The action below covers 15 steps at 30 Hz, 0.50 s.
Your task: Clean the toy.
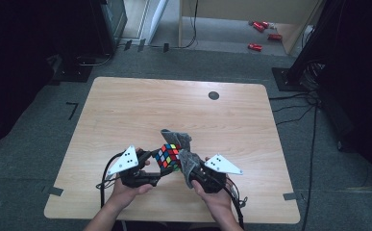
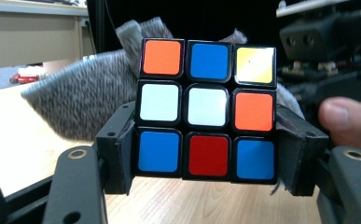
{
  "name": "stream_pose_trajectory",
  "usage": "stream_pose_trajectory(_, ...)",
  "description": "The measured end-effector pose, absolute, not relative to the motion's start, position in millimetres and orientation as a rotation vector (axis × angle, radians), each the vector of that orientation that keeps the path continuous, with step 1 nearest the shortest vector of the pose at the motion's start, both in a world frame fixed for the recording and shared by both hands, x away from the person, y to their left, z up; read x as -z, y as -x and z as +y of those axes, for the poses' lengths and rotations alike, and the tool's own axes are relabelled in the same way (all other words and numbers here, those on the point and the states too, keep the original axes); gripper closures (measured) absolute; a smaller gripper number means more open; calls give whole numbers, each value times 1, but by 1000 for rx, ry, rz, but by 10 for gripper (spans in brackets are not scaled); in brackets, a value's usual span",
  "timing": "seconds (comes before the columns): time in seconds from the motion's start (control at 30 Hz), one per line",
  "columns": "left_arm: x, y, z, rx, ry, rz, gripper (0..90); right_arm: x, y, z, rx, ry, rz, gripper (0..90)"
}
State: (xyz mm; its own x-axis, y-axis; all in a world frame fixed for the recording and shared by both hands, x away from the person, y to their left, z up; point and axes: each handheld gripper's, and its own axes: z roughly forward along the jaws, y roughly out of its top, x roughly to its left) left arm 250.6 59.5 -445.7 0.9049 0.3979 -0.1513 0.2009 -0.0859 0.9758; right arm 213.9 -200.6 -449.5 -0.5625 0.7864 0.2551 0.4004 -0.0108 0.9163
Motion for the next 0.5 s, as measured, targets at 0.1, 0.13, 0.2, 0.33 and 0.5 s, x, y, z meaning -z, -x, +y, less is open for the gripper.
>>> stream_pose_trajectory(0.1, 446, -252, 63, -158, -1646, 477, 345, 452, -213, -194, -1589, -1224, 1979, 733)
stream_pose_trajectory(0.13, 446, -252, 63, -159, -1647, 478, 345, 453, -213, -193, -1582, -1223, 1993, 733)
stream_pose_trajectory(0.2, 446, -252, 62, -160, -1654, 480, 345, 454, -214, -191, -1566, -1225, 2013, 732)
stream_pose_trajectory(0.33, 447, -250, 59, -151, -1666, 452, 345, 450, -216, -199, -1570, -1229, 1976, 730)
stream_pose_trajectory(0.5, 446, -247, 53, -151, -1671, 428, 346, 445, -213, -204, -1592, -1256, 1908, 735)
